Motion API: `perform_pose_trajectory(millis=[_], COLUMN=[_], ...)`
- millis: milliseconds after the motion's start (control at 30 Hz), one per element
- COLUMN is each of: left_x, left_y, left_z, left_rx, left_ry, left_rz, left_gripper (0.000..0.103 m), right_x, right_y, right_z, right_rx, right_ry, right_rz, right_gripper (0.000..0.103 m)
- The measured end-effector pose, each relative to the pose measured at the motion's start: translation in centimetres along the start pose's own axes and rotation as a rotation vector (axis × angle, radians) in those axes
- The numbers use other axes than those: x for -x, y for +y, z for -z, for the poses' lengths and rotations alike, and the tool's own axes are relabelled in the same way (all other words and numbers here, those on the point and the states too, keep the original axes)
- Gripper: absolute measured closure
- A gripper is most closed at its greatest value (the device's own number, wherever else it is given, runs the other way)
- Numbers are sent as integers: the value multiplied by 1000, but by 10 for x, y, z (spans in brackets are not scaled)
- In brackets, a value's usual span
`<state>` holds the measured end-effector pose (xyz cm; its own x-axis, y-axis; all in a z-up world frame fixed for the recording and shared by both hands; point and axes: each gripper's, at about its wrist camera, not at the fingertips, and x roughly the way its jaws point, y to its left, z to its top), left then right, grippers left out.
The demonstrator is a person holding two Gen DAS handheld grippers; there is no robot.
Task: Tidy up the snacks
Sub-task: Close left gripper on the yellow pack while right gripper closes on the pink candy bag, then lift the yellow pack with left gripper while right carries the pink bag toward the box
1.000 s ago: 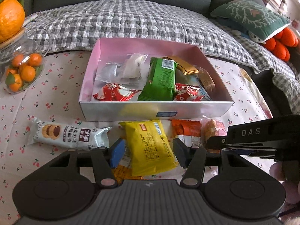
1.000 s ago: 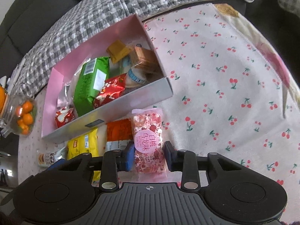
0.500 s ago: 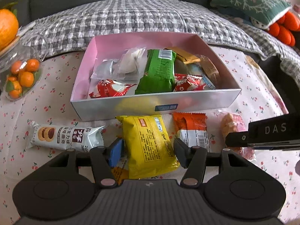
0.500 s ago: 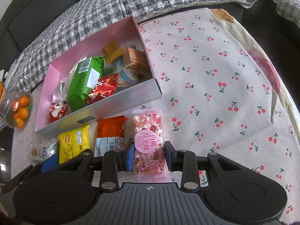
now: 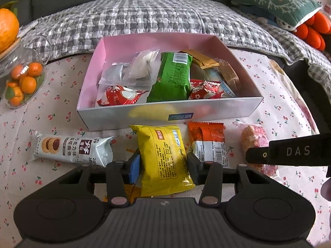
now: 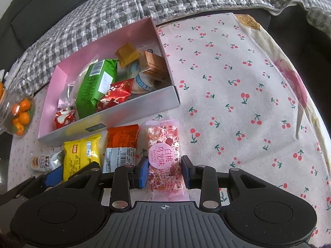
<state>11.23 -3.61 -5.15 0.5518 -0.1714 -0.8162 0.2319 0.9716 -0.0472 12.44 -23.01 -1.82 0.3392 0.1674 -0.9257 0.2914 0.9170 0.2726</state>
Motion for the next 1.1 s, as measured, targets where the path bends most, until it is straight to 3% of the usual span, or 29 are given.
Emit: perform_pose_trajectory(millis=[833, 1100], left_x=[34, 40], left_y=[13, 24], left_z=[-5, -23], left_rx=[60, 98], left_ry=[-80, -131], left_rz=[60, 56], left_gripper=[60, 60], right_x=[35, 39], right_y=[-8, -2], right_z=[-14, -27], right_rx=[-98, -133], right_ry=[-75, -147], right_rz=[-104, -167], right_gripper=[71, 71])
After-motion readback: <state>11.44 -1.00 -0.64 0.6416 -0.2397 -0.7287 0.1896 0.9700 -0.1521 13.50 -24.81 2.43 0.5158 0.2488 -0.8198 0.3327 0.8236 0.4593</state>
